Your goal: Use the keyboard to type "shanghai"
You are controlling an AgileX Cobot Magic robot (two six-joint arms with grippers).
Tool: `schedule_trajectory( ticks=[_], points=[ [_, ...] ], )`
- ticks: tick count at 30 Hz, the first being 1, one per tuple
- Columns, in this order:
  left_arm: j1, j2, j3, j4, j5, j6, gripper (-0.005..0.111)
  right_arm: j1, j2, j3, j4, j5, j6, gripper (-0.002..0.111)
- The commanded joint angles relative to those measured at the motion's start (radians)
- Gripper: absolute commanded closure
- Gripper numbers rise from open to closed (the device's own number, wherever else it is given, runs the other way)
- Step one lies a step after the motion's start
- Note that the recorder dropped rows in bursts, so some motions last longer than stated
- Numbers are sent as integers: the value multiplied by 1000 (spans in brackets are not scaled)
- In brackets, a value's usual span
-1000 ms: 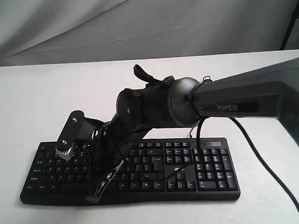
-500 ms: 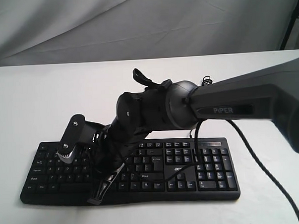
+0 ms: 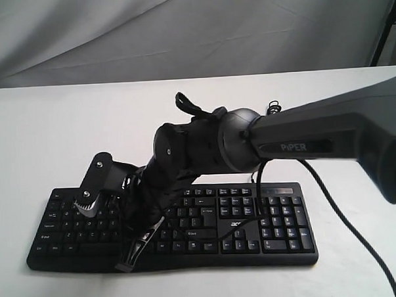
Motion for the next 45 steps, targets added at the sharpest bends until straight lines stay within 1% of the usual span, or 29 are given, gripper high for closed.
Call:
schedule_trajectory(
  ticks=[1,10,19,32,45],
  points=[
    [-4,-3,4,1,-5,-3,107,-7,-30,1,-2,-7,-5,108],
    [-4,-3,4,1,-5,-3,107,-7,-16,-89,-2,29,-5,108],
    [-4,-3,4,1,-5,-3,107,-7,97,-244,-4,127,11,108],
    [-4,-3,4,1,-5,-3,107,-7,97,-244,-85,143,97,108],
    [-4,-3,4,1,-5,-3,107,-7,97,-244,-97,139,113,108]
  ],
)
